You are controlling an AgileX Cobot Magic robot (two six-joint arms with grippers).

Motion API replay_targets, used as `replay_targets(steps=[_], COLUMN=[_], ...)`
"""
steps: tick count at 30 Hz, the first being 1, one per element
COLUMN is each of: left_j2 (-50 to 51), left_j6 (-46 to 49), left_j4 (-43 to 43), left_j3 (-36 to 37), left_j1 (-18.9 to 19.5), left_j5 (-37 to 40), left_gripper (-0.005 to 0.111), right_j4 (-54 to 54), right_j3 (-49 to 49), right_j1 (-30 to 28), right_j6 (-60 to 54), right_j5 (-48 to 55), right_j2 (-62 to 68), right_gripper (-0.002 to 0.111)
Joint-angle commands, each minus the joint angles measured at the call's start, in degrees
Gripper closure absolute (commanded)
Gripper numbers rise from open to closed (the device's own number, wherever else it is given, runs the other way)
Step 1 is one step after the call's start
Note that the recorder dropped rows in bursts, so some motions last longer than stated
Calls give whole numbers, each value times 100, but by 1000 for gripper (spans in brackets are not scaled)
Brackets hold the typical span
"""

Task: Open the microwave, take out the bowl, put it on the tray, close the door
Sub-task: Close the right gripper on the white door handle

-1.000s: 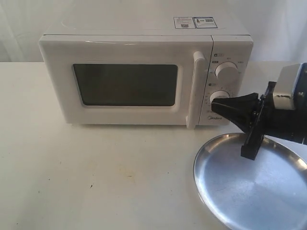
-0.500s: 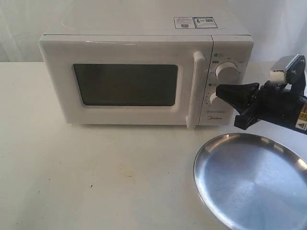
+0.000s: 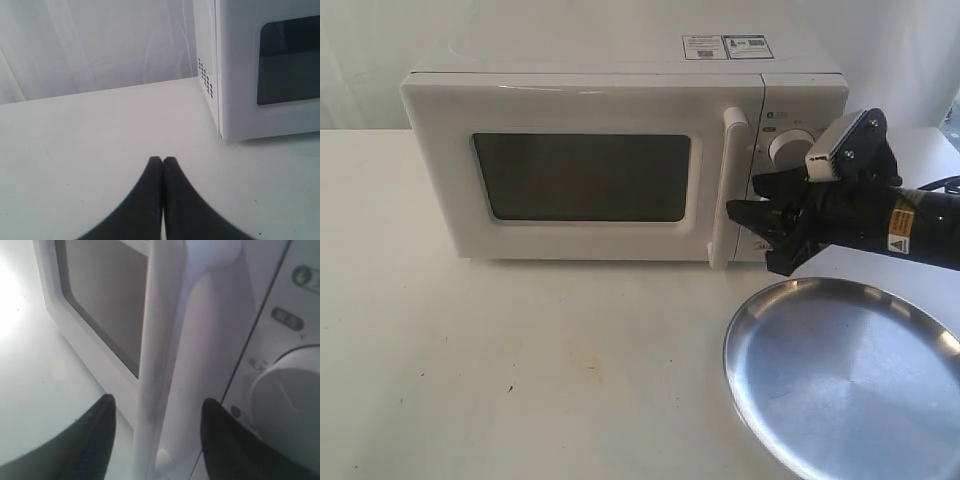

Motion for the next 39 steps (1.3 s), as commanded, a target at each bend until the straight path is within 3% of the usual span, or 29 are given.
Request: replay_targets(steps=[1,7,16,19,22,31,39], left_j2=[-12,-12,-12,-12,-12,-12,-12], left_j6=[0,0,0,0,0,0,0], left_j4=[-55,-55,-55,-55,-55,-55,-55], left_j3=[-16,-16,-16,-16,-16,-16,-16], left_j1=[-23,-23,-23,-23,-23,-23,-23], left_j5=[-21,-21,-21,-21,-21,-21,-21], left_gripper=[107,107,107,107,107,107,107], right_j4=[25,-326,-29,241,241,-64,-1120], right_j3=[-76,-212,-351,-351,-351,-351,-351], right_j1=[6,88,477,572,570,570,570], right_j6=[-102,369,358,234,181,166,340], right_j5=[-244,-438,216,424,438,312,-757], right_j2=[-3,-3,-3,-3,-3,-3,-3], right_gripper=[63,63,65,81,109,108,108])
